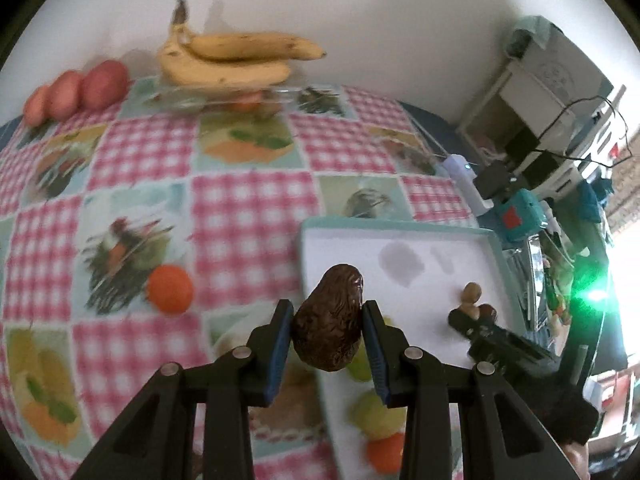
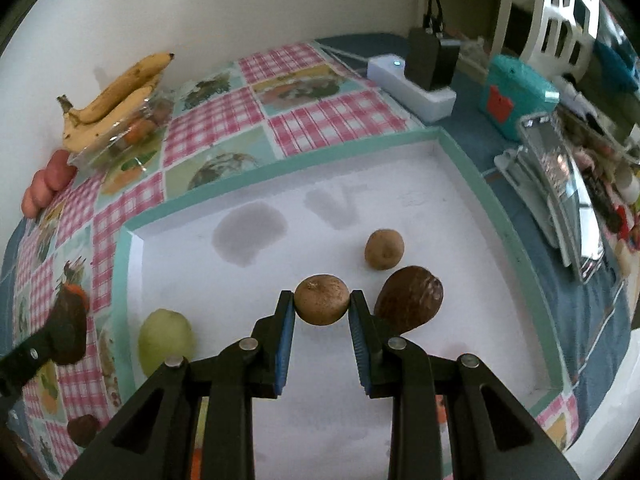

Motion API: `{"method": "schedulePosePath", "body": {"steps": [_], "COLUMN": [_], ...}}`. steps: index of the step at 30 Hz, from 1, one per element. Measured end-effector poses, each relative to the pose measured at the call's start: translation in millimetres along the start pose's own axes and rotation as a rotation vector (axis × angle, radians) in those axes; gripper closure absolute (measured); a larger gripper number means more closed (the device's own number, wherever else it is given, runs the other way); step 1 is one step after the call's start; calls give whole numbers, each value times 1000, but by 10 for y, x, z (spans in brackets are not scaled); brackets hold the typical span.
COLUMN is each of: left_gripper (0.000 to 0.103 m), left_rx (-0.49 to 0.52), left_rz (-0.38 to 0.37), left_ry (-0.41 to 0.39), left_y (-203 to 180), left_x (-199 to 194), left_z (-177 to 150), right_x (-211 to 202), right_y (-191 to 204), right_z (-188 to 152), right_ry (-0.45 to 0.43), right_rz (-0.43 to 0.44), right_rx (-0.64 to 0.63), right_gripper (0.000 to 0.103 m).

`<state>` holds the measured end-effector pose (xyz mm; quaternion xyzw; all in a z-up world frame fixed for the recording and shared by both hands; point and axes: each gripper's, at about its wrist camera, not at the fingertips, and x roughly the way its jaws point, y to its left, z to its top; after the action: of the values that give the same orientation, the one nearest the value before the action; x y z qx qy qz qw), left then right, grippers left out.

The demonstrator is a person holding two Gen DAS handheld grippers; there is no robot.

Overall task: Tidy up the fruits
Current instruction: 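Carry the kiwi and avocado into the white tray and open both tools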

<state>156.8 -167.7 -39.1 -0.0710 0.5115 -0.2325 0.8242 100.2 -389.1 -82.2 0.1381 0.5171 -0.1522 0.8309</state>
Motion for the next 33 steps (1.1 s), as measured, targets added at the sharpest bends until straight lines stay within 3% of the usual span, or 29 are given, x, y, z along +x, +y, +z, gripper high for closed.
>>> {"method": "schedulePosePath", "body": {"steps": [20, 33], "left_gripper": [66, 65], "left_rx": [58, 54], "left_rz": [25, 20], "left_ry": [50, 84], "left_y": [-199, -205], "left_x": [620, 727], "left_z": [133, 92], "right_x": [192, 196], "right_y": [22, 69], "right_z": [69, 62], "right_ry": [13, 6], "right_rz": [-24, -57], "right_rx": [-34, -64], "right_gripper": [74, 74]}}
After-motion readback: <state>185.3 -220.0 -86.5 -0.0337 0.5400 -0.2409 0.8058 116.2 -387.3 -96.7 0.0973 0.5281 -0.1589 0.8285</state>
